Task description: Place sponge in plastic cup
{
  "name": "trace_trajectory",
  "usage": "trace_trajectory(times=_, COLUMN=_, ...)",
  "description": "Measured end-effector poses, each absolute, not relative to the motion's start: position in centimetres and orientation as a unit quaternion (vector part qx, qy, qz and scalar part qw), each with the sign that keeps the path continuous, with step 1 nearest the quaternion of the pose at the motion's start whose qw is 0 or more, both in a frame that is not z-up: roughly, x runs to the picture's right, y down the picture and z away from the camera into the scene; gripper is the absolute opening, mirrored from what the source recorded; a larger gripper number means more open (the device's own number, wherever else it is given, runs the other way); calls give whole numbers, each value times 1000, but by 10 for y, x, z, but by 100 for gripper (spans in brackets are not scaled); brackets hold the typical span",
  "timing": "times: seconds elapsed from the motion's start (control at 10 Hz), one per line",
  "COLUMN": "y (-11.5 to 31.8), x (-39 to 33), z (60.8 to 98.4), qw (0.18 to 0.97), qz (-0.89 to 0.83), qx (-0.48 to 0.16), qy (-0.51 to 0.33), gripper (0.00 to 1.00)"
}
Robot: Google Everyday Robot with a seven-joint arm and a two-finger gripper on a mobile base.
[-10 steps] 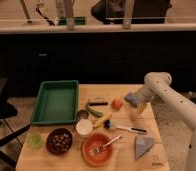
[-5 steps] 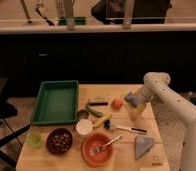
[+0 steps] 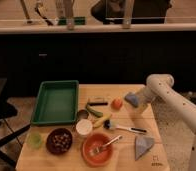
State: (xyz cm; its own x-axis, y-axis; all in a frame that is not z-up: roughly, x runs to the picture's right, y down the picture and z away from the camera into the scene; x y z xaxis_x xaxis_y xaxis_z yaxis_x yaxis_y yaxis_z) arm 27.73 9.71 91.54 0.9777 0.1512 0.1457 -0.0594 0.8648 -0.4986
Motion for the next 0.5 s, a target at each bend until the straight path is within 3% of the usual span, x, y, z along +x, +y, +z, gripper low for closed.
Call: trace_trajectory(times=0.5, y=86, x=284, z=931, qw=947, qz=130, qx=-284, qy=-78, gripper=80)
